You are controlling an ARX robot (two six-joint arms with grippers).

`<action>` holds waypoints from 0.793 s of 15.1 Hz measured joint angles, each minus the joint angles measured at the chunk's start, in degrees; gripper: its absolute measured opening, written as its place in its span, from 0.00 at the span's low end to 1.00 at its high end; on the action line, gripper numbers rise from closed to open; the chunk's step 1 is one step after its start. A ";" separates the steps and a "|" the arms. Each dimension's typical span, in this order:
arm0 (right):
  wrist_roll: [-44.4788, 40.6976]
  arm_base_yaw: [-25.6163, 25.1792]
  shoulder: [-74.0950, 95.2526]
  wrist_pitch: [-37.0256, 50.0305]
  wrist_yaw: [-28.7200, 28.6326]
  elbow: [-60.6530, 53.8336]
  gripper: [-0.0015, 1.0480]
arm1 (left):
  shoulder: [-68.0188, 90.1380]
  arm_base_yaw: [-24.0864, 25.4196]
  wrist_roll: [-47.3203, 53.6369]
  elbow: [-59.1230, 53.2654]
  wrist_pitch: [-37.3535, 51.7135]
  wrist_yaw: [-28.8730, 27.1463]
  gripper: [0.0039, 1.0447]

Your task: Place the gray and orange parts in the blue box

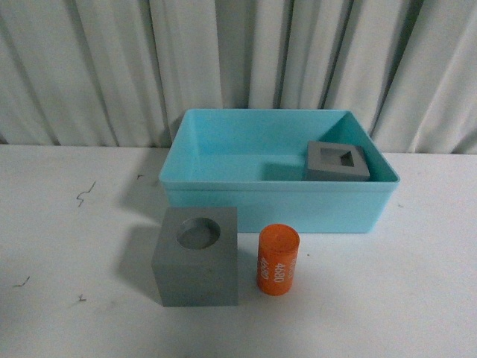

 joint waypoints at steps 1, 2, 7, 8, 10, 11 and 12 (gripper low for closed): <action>-0.02 -0.15 -2.49 -0.90 -0.33 -1.55 0.02 | 0.00 0.00 0.00 0.00 0.00 0.04 0.94; -0.02 0.17 -4.37 -1.88 -0.57 -2.64 0.02 | 0.00 0.00 0.00 0.00 0.04 0.02 0.94; -0.02 0.15 -15.37 -8.85 -0.57 -6.75 0.02 | 0.00 0.00 0.02 0.00 0.02 0.02 0.94; -0.02 0.15 -17.70 -10.45 -0.57 -7.17 0.02 | 0.00 0.00 0.02 0.00 0.02 0.02 0.94; -0.02 0.15 -19.54 -10.67 -0.55 -9.18 0.02 | 0.00 0.00 0.00 0.00 0.02 0.02 0.94; -0.02 0.15 -21.75 -12.20 -0.55 -9.18 0.02 | 0.00 0.00 0.02 0.00 0.02 0.02 0.94; -0.02 0.15 -24.11 -13.70 -0.57 -9.18 0.02 | 0.00 0.00 0.02 0.00 0.02 0.02 0.94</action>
